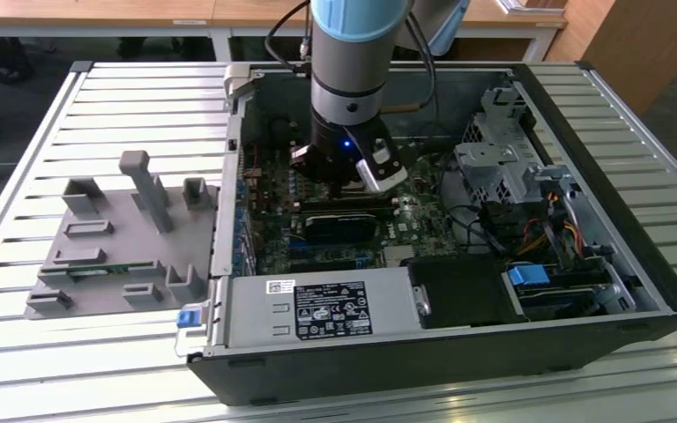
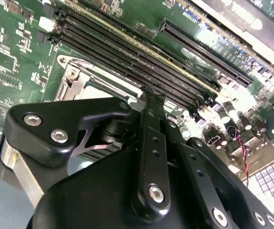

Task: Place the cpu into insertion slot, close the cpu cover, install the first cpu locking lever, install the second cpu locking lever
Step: 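Install the second cpu locking lever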

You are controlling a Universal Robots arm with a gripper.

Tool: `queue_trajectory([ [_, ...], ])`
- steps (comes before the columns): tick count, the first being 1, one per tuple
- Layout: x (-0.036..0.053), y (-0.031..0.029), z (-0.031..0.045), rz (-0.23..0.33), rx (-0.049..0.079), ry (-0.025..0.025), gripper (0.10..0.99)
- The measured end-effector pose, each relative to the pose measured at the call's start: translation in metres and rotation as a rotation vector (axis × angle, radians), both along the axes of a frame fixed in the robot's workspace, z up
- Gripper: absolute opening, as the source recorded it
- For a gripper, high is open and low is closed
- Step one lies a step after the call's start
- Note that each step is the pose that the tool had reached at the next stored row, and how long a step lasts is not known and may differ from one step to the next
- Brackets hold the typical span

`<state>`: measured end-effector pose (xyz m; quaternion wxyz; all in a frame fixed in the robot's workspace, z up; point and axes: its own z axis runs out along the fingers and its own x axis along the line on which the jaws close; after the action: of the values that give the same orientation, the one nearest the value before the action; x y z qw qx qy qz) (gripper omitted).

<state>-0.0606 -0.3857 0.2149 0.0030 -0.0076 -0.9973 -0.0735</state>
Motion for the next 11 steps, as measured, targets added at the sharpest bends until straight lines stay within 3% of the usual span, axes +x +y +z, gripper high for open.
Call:
queue_trajectory([
  [4,0.0000,-0.0022,-0.0012,0.000,0.019,-0.0003,0.106],
  [11,-0.0044,-0.0069,-0.0020,0.000,0.028,-0.0003,0.106],
])
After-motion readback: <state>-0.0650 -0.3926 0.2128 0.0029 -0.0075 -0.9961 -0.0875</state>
